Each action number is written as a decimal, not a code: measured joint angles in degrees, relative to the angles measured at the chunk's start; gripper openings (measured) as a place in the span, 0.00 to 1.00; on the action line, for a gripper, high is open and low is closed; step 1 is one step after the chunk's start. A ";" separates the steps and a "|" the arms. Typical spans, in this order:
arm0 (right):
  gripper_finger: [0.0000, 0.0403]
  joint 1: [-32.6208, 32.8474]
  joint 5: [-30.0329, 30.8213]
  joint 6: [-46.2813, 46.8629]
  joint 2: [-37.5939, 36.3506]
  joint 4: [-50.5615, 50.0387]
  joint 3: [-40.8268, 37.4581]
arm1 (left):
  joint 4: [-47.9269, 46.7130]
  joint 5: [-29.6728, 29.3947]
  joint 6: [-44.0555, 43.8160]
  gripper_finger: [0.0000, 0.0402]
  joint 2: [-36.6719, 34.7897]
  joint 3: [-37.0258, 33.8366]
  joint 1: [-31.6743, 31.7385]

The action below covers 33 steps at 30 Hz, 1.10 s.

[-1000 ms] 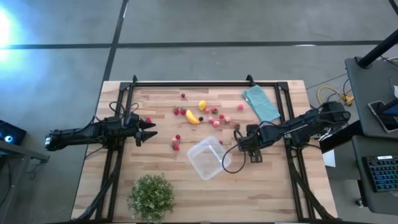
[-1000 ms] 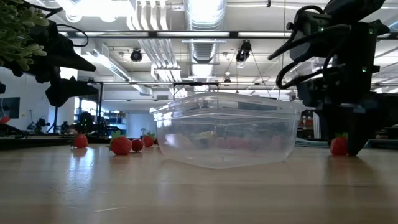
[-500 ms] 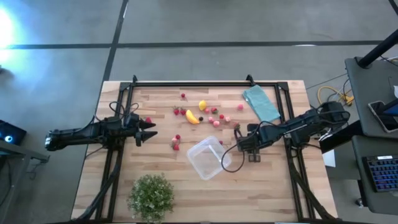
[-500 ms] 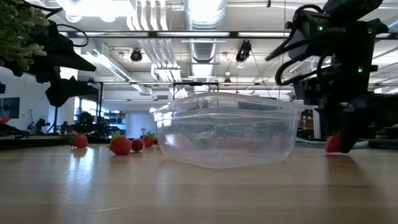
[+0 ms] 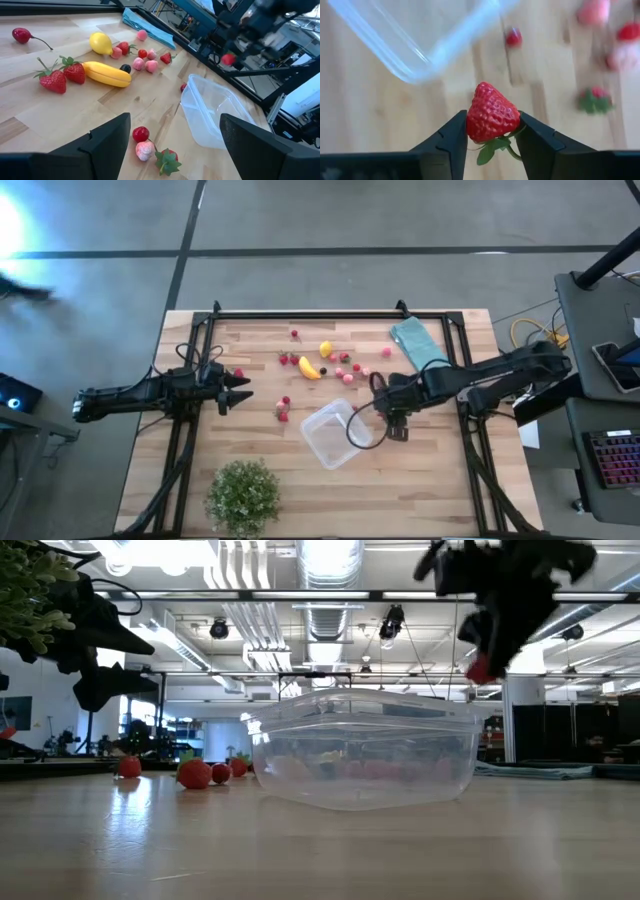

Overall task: Pick and placing Produce into tupperware
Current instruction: Put the strawberry into the transparent bin

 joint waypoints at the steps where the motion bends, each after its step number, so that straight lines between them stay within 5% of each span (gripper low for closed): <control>1: 0.34 0.00 -0.39 0.40 0.52 -0.21 1.69 | 0.00 -0.02 0.01 0.73 0.00 0.00 -0.01; 17: 0.41 -0.02 -8.33 2.39 21.04 -2.01 24.22 | 0.00 -0.02 0.01 0.73 0.00 -0.02 0.00; 27: 0.64 -0.15 -7.86 5.84 22.61 -3.18 25.07 | 0.11 -0.04 -0.01 0.73 -0.01 -0.01 0.00; 33: 0.70 -0.04 -1.62 10.26 18.71 -3.31 25.30 | 10.80 -0.34 -0.03 0.73 0.12 -0.17 -0.01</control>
